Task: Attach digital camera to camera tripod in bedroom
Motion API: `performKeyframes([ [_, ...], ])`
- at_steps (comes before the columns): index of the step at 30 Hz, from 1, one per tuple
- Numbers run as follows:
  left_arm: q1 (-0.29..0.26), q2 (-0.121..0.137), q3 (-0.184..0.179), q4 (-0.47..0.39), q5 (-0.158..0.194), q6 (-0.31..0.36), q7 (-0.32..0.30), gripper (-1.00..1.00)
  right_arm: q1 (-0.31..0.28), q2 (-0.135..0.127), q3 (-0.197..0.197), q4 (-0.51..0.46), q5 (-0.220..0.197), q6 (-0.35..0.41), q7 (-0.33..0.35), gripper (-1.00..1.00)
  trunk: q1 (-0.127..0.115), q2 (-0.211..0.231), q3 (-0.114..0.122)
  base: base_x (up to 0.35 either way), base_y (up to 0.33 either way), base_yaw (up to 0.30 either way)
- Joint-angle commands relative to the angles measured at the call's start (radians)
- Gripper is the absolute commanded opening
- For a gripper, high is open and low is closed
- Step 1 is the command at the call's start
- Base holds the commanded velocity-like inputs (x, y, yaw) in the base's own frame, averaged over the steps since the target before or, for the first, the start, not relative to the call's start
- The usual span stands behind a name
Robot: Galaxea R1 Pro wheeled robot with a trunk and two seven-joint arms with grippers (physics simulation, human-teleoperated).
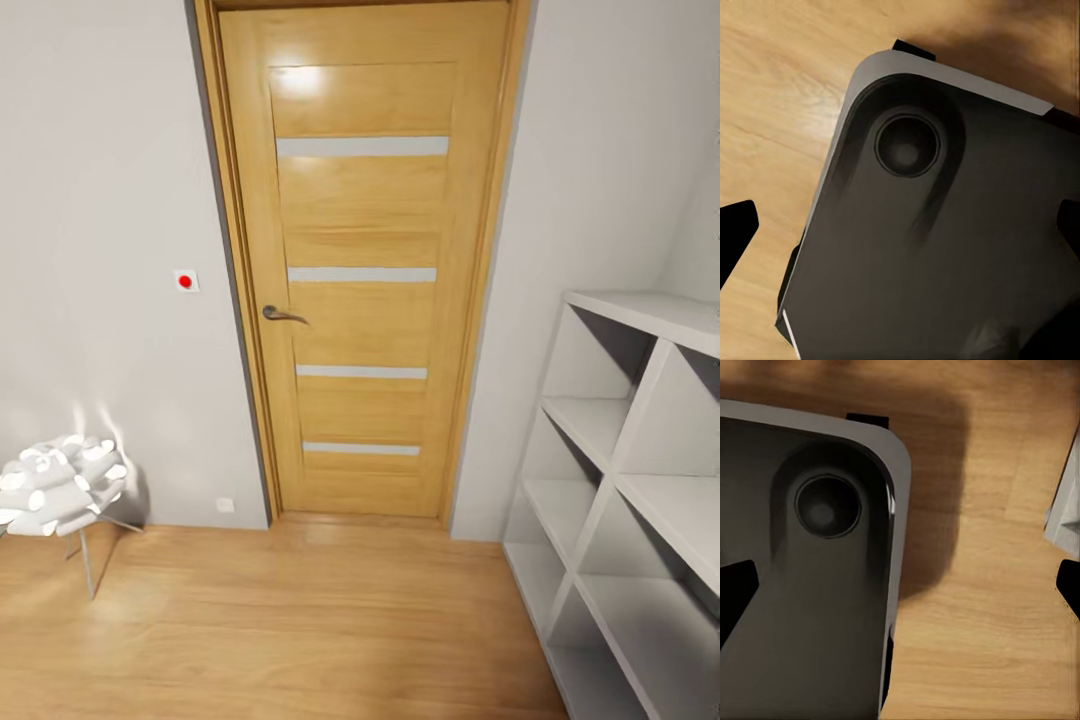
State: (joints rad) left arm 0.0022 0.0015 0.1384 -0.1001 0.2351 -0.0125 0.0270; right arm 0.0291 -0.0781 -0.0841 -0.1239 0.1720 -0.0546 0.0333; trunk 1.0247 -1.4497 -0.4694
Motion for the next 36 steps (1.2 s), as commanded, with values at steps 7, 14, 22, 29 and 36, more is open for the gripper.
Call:
performKeyframes([
  [7, 0.0, 0.0, 0.003, -0.001, 0.007, -0.001, 0.002, 1.0, 0.0, 0.004, -0.005, -0.002, 0.012, 0.002, 0.006, 1.0, 0.0, 0.0, -0.001, 0.156, -0.243, 0.004],
  [14, -0.001, 0.001, 0.003, -0.002, 0.009, -0.001, 0.002, 1.0, 0.0, 0.002, -0.005, -0.002, 0.012, 0.002, 0.002, 1.0, 0.0, 0.0, -0.001, 0.092, -0.142, 0.16],
  [22, -0.001, 0.001, 0.004, -0.003, 0.011, -0.001, 0.002, 1.0, 0.0, 0.0, -0.005, -0.001, 0.012, 0.002, 0.001, 1.0, 0.0, 0.0, -0.001, 0.007, -0.01, 0.264],
  [29, -0.001, 0.004, 0.007, -0.001, 0.028, -0.001, 0.003, 1.0, 0.0, 0.0, -0.006, -0.001, 0.012, 0.002, 0.0, 1.0, 0.0, 0.0, -0.001, 0.001, -0.001, 0.271],
  [36, -0.001, 0.003, 0.017, 0.001, 0.098, -0.001, 0.003, 1.0, 0.001, 0.0, -0.006, -0.001, 0.012, 0.002, 0.0, 1.0, 0.0, 0.0, -0.001, 0.0, 0.0, 0.271],
])
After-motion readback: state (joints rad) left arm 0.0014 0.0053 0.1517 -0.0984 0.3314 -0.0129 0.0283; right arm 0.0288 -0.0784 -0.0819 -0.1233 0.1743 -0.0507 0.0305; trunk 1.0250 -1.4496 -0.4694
